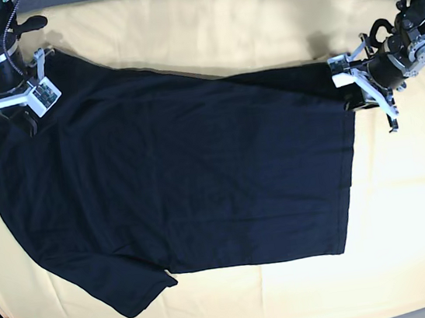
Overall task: Fold the T-shirt properly
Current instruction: 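Lower both grippers and pinch the shirt edge near the collar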
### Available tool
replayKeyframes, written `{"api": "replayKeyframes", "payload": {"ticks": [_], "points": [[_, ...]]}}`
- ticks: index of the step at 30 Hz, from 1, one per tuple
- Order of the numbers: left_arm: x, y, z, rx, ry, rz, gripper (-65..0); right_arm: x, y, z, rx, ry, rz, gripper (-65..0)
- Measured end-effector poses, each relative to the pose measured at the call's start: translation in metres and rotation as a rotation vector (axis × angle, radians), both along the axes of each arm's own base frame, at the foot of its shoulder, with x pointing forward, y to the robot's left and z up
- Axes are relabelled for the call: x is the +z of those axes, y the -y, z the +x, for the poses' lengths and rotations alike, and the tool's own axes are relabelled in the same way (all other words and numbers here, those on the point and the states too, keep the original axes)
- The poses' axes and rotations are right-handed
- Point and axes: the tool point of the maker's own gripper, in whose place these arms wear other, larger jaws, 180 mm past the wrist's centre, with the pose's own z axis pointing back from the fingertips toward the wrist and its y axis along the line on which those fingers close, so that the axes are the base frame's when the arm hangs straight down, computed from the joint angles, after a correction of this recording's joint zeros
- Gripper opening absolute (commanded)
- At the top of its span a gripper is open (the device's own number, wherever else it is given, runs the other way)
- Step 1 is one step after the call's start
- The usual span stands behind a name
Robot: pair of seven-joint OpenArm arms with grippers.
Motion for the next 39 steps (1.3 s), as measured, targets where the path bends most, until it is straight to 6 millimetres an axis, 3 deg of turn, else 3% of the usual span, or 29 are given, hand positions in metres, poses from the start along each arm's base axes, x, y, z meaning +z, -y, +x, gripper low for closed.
{"api": "replayKeyframes", "payload": {"ticks": [5, 9, 14, 18, 29, 35, 39], "points": [[0.001, 0.010, 0.004, -0.021, 0.011, -0.059, -65.0, -0.017, 0.018, 0.019, -0.014, -0.022, -0.031, -65.0], [0.019, 0.014, 0.022, -0.040, 0.074, -0.077, -65.0, -0.033, 0.023, 0.034, -0.024, -0.071, 0.034, -65.0], [0.031, 0.019, 0.029, -0.101, 0.052, -0.073, -65.0, -0.022, 0.034, 0.051, -0.050, -0.027, 0.014, -65.0], [0.040, 0.020, 0.037, -0.081, 0.064, -0.104, -65.0, -0.018, 0.038, 0.053, -0.052, -0.015, 0.000, -65.0], [0.038, 0.046, 0.037, -0.073, 0.052, -0.212, -65.0, -0.003, 0.033, 0.069, -0.065, 0.063, 0.097, -65.0], [0.038, 0.047, 0.037, -0.070, 0.052, -0.213, -65.0, -0.025, 0.045, 0.083, -0.081, -0.015, 0.157, -65.0], [0.040, 0.044, 0.042, -0.051, 0.083, -0.205, -65.0, -0.029, 0.055, 0.092, -0.103, -0.025, 0.168, -65.0]]}}
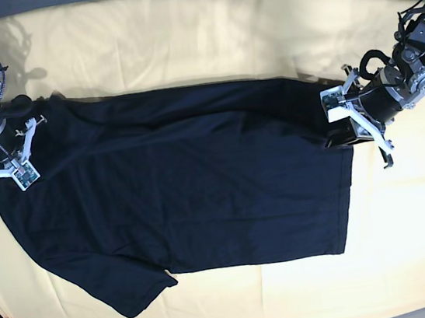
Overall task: Fold the T-shirt properly
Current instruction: 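Lower both grippers and pinch the shirt edge near the collar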
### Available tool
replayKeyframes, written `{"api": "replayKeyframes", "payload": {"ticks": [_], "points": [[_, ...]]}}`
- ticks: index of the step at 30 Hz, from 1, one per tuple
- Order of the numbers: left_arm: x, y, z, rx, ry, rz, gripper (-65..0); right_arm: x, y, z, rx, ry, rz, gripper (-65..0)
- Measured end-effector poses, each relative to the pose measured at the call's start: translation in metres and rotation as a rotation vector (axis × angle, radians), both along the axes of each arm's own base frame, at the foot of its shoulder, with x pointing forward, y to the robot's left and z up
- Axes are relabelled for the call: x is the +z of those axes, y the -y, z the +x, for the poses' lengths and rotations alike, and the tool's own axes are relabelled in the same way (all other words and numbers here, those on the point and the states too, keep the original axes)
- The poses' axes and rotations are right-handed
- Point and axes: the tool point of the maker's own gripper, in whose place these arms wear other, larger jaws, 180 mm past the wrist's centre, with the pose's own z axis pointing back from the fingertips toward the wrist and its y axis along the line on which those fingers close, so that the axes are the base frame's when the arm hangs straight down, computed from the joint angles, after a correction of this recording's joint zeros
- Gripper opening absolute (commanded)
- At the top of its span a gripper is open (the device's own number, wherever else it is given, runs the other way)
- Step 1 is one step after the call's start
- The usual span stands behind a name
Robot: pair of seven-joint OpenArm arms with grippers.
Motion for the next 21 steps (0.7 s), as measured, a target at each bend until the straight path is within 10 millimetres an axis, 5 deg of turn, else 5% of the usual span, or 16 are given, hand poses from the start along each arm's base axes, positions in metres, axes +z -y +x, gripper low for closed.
{"api": "replayKeyframes", "payload": {"ticks": [4, 9, 18, 19, 21], "points": [[0.006, -0.009, 0.014, 0.069, 0.062, -0.022, -65.0, 0.004, 0.001, 0.005, -0.003, 0.013, 0.006, -65.0], [-0.010, -0.018, 0.016, 0.093, 0.018, -0.006, -65.0, 0.006, -0.003, 0.007, 0.011, 0.028, 0.018, -65.0], [-0.017, -0.012, 0.015, 0.083, 0.006, -0.014, -65.0, 0.007, -0.007, 0.008, 0.010, 0.031, 0.065, -65.0], [-0.013, -0.013, 0.019, 0.096, 0.036, -0.023, -61.8, 0.009, -0.004, 0.010, -0.014, 0.050, 0.073, -60.4], [-0.001, -0.015, 0.029, 0.142, 0.105, -0.064, -40.8, 0.018, 0.007, 0.014, -0.094, 0.113, 0.088, -41.4]]}}
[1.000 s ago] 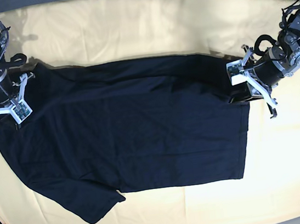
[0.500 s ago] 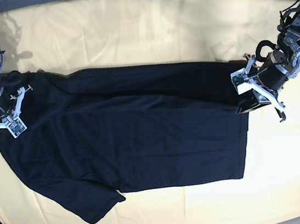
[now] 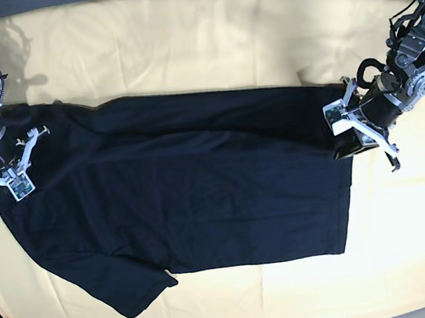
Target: Fold the T-shirt properly
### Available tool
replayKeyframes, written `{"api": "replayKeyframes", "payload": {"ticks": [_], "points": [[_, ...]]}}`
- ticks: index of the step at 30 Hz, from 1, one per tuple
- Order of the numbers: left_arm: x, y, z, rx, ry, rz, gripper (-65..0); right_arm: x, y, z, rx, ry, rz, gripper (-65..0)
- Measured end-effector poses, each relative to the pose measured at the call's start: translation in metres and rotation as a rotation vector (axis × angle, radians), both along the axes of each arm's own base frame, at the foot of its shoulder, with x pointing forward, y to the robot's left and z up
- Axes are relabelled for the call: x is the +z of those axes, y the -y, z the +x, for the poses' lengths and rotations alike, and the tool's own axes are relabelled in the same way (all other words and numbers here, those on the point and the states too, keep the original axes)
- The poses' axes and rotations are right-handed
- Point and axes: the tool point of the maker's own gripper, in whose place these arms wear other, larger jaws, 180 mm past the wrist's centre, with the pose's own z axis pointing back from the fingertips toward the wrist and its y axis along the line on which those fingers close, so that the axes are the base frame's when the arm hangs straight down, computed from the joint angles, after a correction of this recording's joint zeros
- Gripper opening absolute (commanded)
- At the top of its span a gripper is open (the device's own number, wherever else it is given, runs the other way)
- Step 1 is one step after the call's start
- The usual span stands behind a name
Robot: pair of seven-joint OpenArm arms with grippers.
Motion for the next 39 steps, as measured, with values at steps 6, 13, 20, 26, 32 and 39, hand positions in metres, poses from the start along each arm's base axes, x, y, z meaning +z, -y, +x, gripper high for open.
{"api": "replayKeyframes", "payload": {"ticks": [6, 13, 20, 26, 32, 39], "points": [[0.011, -0.008, 0.010, 0.151, 0.006, -0.162, -29.3, 0.002, 0.006, 0.000, -0.032, 0.007, -0.005, -34.1], [0.001, -0.009, 0.002, 0.169, -0.035, -0.172, -65.0, -0.008, 0.016, -0.010, -0.113, -0.063, 0.004, -65.0], [-0.020, 0.013, -0.011, 0.129, -0.162, -0.213, -65.0, -0.033, -0.033, -0.020, 0.054, -0.181, 0.147, -65.0], [-0.052, 0.013, -0.013, 0.147, -0.246, -0.209, -65.0, -0.062, -0.023, -0.027, 0.009, -0.248, 0.164, -65.0], [-0.063, -0.003, -0.009, 0.185, -0.246, -0.172, -65.0, -0.072, -0.019, -0.031, 0.013, -0.289, 0.152, -65.0], [-0.042, -0.020, 0.014, 0.272, -0.071, -0.172, -51.0, -0.071, -0.019, -0.030, 0.006, -0.275, 0.161, -65.0]]}}
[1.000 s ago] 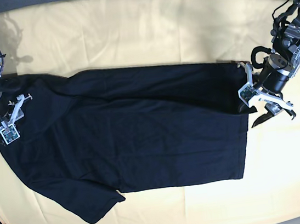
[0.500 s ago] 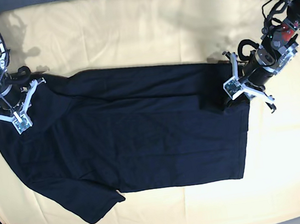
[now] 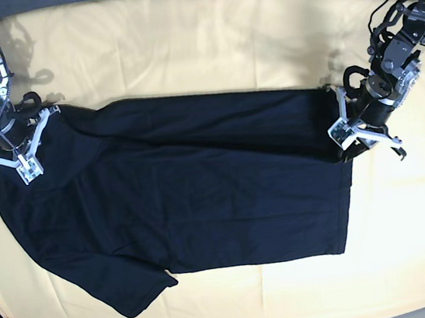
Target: Fold the T-shirt properly
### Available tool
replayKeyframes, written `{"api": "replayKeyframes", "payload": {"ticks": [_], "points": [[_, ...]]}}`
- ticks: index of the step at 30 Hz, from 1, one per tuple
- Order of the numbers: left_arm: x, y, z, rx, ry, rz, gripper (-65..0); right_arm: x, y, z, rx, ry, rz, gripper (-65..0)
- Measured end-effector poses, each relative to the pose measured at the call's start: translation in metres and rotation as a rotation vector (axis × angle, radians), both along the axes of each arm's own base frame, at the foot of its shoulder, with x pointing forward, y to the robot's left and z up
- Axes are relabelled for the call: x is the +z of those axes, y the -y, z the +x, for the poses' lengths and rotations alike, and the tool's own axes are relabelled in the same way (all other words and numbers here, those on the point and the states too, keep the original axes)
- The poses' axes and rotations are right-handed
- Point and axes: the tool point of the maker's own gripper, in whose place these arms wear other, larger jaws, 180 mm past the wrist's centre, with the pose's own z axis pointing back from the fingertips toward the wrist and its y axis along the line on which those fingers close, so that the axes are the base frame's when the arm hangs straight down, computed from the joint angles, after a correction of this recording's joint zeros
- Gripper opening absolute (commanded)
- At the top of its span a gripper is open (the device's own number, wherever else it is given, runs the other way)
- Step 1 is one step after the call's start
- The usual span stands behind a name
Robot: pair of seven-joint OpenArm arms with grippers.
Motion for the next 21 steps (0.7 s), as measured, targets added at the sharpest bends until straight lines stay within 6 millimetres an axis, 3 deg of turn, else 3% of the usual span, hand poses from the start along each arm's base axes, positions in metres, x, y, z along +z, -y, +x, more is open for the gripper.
{"api": "replayKeyframes", "payload": {"ticks": [3, 6, 10, 13, 21], "points": [[0.009, -0.007, 0.007, 0.054, 0.057, -0.013, -38.6, 0.000, 0.000, 0.000, 0.000, 0.001, 0.000, -59.6], [0.011, -0.019, 0.011, 0.122, 0.068, 0.008, -32.4, -0.002, -0.003, -0.002, 0.028, -0.015, -0.004, -52.0], [0.001, -0.035, 0.008, 0.190, 0.015, 0.066, -32.1, -0.004, -0.008, -0.004, 0.061, -0.031, -0.001, -45.0], [-0.006, -0.035, 0.004, 0.142, -0.011, 0.140, -32.0, -0.004, -0.008, -0.004, 0.060, -0.031, -0.001, -42.1], [0.007, -0.046, 0.005, 0.137, 0.027, 0.235, -32.1, -0.005, -0.007, -0.005, 0.057, -0.037, -0.003, -42.0]]}}
